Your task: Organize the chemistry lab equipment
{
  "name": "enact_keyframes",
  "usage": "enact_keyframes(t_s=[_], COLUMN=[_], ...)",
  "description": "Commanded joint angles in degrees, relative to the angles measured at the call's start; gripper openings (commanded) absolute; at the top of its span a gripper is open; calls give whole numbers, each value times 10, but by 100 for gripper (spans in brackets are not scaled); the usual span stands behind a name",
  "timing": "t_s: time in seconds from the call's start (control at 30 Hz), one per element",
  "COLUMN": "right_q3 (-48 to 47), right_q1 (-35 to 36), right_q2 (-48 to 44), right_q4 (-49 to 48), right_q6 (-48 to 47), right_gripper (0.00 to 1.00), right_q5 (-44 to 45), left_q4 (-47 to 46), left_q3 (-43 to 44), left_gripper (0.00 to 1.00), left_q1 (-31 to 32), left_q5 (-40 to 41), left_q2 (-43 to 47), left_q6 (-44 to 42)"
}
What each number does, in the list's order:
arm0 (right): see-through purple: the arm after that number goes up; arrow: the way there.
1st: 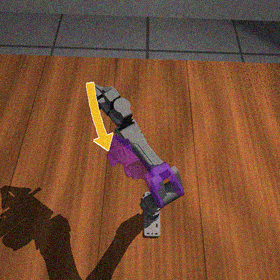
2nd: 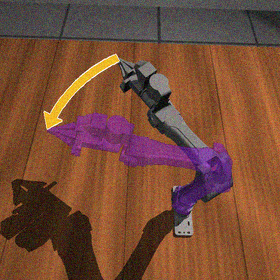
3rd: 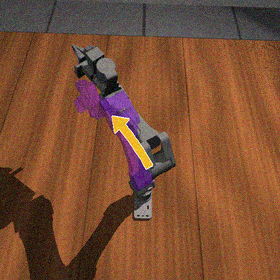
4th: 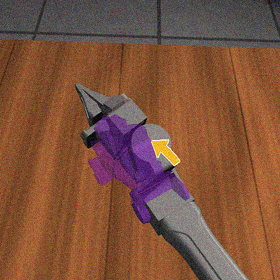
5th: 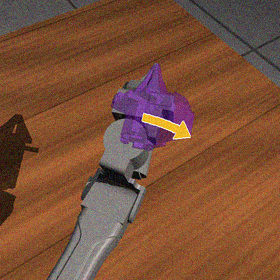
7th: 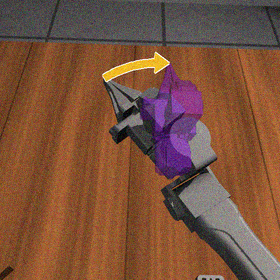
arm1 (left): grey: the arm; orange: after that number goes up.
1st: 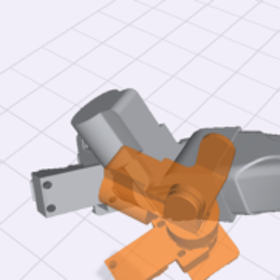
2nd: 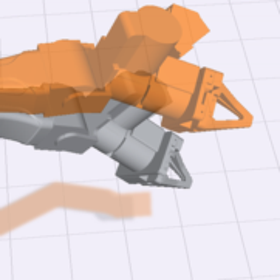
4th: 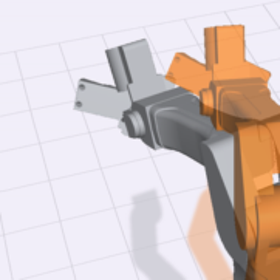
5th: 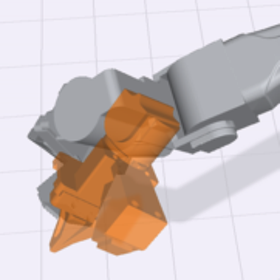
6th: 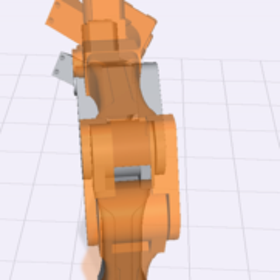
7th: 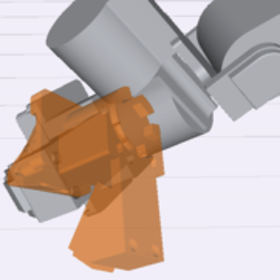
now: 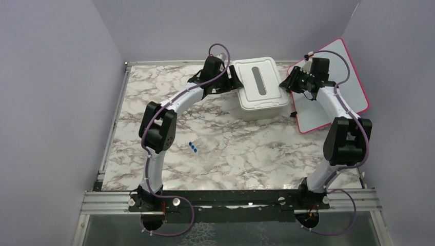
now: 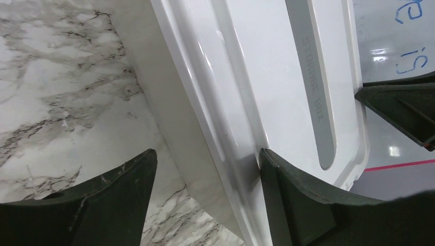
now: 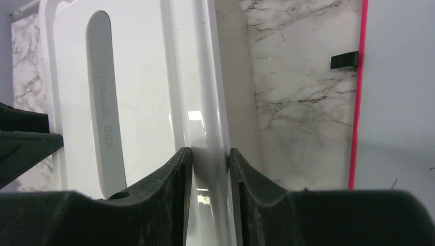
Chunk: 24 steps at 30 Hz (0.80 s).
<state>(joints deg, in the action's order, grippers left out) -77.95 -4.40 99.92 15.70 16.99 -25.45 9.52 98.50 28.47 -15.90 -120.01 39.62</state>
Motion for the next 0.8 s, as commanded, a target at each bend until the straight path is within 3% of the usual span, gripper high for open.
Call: enact_keyframes(t_s=[0.0,0.1,0.2,0.37,0.6,0.7,0.77], right_q3=[-25,-67,-84,-20,86,111,127], right_q1=[11,11,11,12,13,12,13], right_q2=[-17,-14,-34,-138,-318,-398,-441], right_q4=[70,106,129,118,140,159,190], right_q6=[25,18,14,13,25,38,43], right_gripper=[39,43,49,69,78,97,100], right_q5=[106,141,165,170,157,167,190], left_q4=[84,106,122,181,260,267,269], left_q3=[43,57,44,-13,-124,-169,-200], left_gripper=[81,93,98,99,99,99,99], left_q1=[-11,-24,-50,-95,-98,-98,-98], left_q5=[28,29,32,79,175,204,211], left_q2=[26,42,86,199,409,498,559], left_q6=[-69,-105,-122,-146,-211,-226,-225])
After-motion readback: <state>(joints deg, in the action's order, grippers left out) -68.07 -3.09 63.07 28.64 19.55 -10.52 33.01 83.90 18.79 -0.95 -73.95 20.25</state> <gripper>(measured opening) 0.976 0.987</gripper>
